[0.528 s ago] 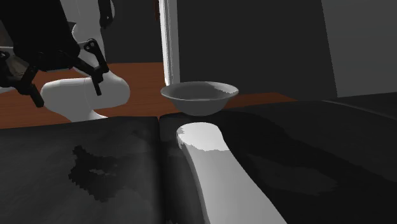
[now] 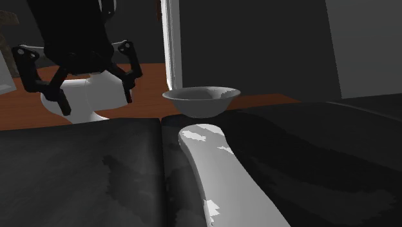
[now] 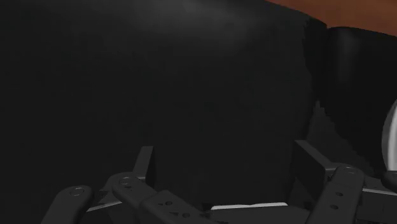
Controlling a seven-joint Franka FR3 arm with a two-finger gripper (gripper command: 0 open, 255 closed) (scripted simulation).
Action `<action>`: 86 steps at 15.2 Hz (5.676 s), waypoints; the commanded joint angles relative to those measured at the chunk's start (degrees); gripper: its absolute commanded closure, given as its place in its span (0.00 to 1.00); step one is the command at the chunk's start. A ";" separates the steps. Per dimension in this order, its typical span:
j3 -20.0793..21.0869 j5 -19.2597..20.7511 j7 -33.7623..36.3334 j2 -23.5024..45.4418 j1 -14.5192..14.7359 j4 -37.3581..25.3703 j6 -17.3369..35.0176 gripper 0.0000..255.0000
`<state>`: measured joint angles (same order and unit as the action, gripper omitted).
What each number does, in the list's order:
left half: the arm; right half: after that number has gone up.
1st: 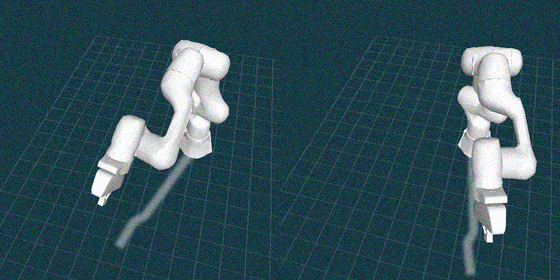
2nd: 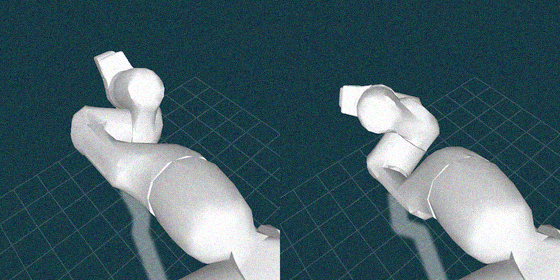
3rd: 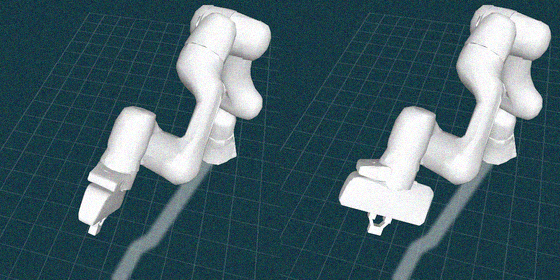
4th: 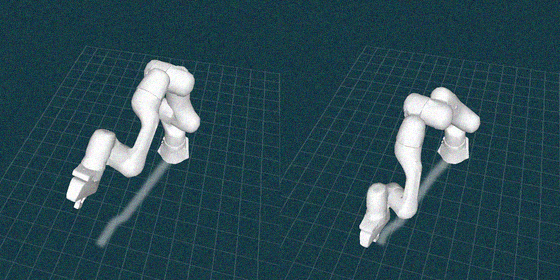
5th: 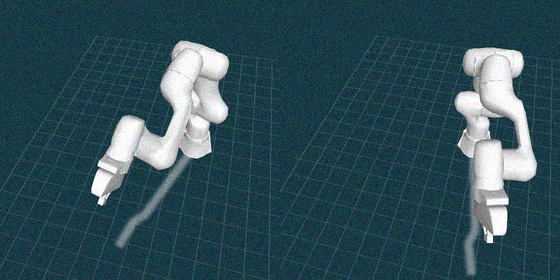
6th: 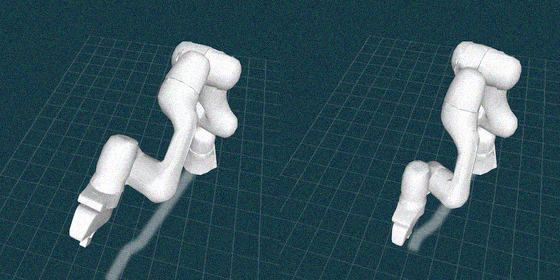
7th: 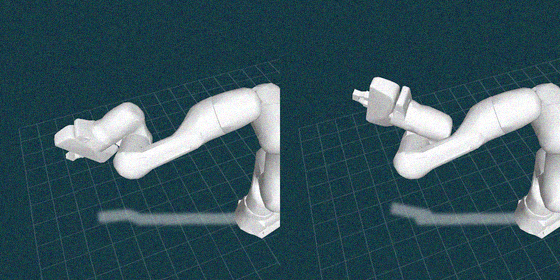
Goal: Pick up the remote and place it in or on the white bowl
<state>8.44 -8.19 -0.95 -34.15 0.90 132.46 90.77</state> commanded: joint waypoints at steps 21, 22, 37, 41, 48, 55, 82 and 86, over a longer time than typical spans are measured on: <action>12.97 6.83 25.73 33.28 0.71 -28.97 12.35 0.00; 12.98 6.84 25.73 33.31 0.72 -28.23 13.11 0.00; 13.01 6.87 25.76 33.44 0.75 -26.38 15.07 1.00; 13.01 6.87 25.76 33.44 0.75 -26.38 15.07 1.00; 12.98 6.86 25.80 33.33 0.72 -30.89 10.47 1.00; 13.02 7.07 26.03 33.85 0.76 -36.88 4.97 1.00; 16.64 -3.86 34.22 7.16 6.97 -21.04 -3.48 1.00; 16.83 -4.27 33.87 6.25 7.23 -17.21 -0.53 1.00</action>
<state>25.25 -12.34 33.00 -27.61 8.06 114.30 89.54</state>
